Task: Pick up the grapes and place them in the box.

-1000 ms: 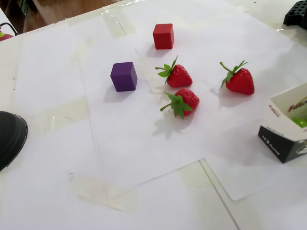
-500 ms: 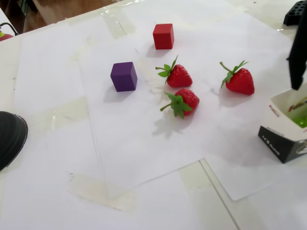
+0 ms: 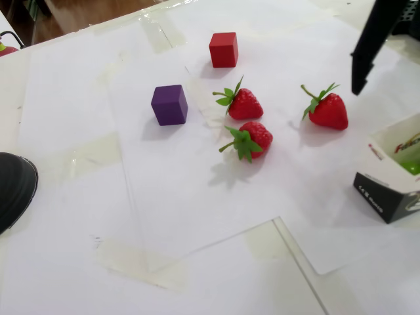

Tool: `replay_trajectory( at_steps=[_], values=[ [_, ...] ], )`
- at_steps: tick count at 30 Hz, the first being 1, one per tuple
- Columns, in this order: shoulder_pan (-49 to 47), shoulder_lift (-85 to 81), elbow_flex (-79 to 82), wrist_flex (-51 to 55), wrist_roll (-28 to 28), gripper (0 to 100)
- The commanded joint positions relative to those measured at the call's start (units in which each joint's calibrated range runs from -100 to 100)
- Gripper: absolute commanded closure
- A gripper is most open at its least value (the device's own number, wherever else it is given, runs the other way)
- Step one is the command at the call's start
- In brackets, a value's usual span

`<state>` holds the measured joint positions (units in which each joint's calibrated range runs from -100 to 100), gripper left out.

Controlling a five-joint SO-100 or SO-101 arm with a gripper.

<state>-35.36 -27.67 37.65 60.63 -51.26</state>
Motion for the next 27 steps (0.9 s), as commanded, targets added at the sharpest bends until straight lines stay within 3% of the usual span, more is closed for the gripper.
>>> replay_trajectory(
  at_steps=[1,5,15,27],
  values=[
    [5.58,-20.31,10.63,0.64,2.05,94],
    [12.19,-33.98,19.35,3.01,4.15,100],
    [25.50,-52.73,35.17,2.11,5.47,100],
    [32.86,-65.28,53.72,1.62,6.79,100]
  ],
)
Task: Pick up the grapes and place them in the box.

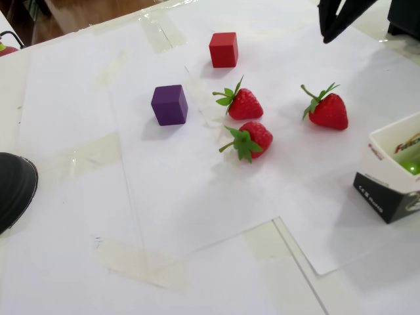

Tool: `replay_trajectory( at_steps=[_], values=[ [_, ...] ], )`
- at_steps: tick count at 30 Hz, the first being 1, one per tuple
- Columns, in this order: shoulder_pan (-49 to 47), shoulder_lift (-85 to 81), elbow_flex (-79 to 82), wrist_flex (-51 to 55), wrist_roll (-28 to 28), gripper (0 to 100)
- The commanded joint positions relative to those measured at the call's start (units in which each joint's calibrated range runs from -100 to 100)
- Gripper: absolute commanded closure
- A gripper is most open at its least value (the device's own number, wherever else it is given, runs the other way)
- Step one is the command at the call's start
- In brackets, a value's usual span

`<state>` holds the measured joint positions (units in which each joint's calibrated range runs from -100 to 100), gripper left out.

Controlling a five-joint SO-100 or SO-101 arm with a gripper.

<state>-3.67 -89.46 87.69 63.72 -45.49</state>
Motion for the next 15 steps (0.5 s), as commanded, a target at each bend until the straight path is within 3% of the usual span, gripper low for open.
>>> replay_trajectory(
  at_steps=[1,15],
  values=[
    [1.17,-4.26,4.67,-1.95,1.47,100],
    [0.95,-8.13,12.31,-5.55,2.69,100]
  ],
)
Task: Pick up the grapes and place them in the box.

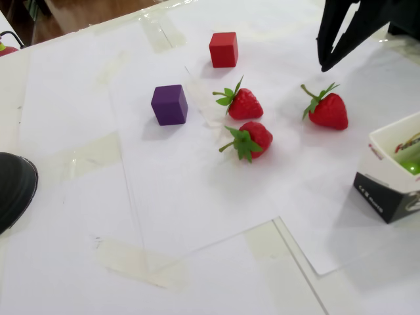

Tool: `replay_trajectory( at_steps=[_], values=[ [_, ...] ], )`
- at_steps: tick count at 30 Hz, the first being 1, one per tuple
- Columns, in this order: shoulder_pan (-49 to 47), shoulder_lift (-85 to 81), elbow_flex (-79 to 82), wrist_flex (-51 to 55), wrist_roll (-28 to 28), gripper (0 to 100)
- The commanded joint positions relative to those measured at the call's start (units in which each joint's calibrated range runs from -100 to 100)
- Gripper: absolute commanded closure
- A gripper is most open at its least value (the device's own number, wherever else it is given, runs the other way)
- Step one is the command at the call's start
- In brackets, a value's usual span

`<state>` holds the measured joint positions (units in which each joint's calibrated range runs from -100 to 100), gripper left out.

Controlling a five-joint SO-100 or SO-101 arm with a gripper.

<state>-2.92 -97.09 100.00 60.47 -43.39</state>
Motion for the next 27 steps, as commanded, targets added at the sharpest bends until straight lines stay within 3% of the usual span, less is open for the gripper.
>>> replay_trajectory(
  at_steps=[1,27],
  values=[
    [0.13,-0.50,0.00,-2.30,0.78,100],
    [-0.31,-0.59,0.00,2.11,0.15,100]
  ],
)
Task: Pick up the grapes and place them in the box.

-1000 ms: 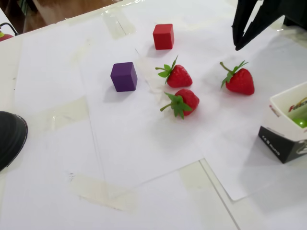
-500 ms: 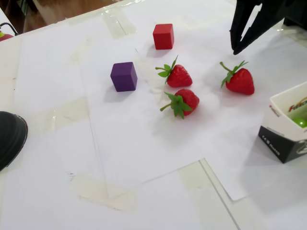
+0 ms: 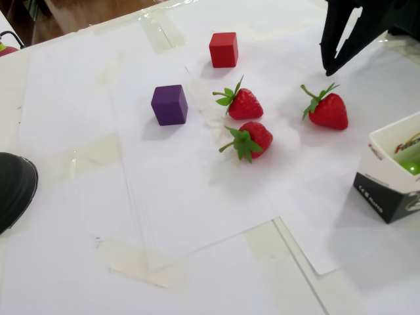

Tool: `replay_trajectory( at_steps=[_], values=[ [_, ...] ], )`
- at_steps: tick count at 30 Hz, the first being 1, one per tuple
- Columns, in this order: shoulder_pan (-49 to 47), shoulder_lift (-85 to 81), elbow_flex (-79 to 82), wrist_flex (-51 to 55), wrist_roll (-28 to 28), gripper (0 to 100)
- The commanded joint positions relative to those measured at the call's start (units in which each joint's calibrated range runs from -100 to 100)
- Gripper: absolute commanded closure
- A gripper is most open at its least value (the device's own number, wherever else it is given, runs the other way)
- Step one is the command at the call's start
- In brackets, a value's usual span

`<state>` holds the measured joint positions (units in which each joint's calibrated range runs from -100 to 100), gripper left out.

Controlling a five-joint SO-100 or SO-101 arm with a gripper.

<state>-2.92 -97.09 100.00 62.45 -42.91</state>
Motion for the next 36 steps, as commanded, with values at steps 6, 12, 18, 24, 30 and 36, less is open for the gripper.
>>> replay_trajectory(
  at_steps=[6,12,18,24,30,36],
  values=[
    [0.49,-0.59,0.00,-1.42,-0.44,100],
    [2.63,-0.59,0.00,-1.26,0.20,100],
    [4.54,-0.50,0.00,0.78,-0.05,100],
    [4.32,-0.50,0.00,4.87,-1.07,100],
    [4.69,-0.50,0.00,5.28,-1.86,100],
    [5.57,-0.50,0.00,4.05,-2.00,100]
  ],
)
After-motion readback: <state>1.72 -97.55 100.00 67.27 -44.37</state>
